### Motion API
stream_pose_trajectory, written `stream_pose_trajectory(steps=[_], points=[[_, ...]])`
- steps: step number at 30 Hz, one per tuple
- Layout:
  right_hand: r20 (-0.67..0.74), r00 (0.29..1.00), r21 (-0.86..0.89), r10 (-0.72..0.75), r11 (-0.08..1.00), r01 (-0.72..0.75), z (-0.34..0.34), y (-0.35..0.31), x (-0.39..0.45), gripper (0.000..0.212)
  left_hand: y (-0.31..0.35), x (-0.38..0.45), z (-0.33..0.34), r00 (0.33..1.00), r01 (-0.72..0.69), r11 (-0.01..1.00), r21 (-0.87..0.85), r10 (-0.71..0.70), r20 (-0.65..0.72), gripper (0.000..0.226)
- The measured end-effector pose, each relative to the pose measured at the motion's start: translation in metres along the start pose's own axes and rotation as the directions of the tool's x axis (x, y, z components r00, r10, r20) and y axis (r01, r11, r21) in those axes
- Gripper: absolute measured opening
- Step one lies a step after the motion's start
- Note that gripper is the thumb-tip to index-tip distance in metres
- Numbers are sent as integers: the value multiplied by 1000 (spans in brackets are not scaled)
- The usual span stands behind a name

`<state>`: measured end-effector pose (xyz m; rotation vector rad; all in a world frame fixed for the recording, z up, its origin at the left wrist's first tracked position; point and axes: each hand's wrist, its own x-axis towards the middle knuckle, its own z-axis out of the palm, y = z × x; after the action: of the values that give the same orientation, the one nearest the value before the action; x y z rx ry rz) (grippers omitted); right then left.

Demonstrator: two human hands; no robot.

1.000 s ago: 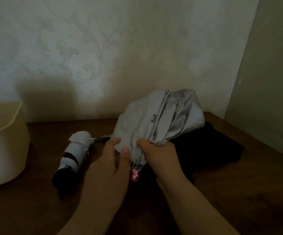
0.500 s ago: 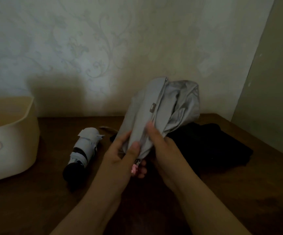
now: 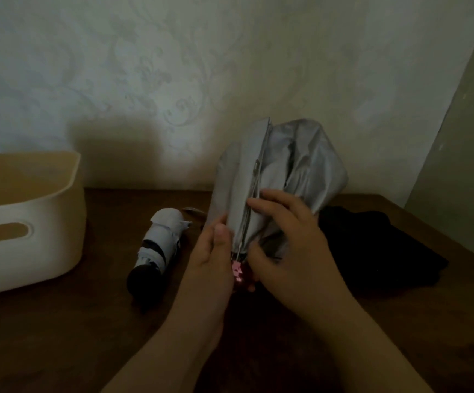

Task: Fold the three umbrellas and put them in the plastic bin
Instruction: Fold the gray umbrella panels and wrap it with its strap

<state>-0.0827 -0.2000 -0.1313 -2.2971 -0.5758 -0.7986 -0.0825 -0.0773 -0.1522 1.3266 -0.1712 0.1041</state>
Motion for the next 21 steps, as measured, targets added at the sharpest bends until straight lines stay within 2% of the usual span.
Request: stream_pose_trajectory(steps=[2,3,5,7,9,12,17,21], points=[[90,996,82,14,996,-22,-4,2,1,59,1,0,0,1000,8,1000,-5,-8,-10,26],[107,994,108,12,994,-24,-5,2,1,61,3,-1,1,1000,10,1000,4,-10,-16,33],[84,996,158,12,987,-25,-4,1,2,58,5,-1,1,1000,11,1000,26,-10,-30,53],[19,1000,185,23,982,-26,1,2,2,47,6,0,0,998,17,1000,26,-15,-53,48],[-59,998,142,6,990,3,7,5,2,34,5,1,1,998,25,1000,-2,-25,-59,36],[-205,979,64,-26,997,40,9,13,4,13,2,2,2,999,24,999,-38,-26,-46,33],[-202,979,40,33,999,-25,7,20,6,12,0,0,4,998,62,994,-88,-63,-9,36],[-246,966,-23,-83,997,80,4,20,6,8,-3,1,3,995,95,989,-114,-96,-5,43]])
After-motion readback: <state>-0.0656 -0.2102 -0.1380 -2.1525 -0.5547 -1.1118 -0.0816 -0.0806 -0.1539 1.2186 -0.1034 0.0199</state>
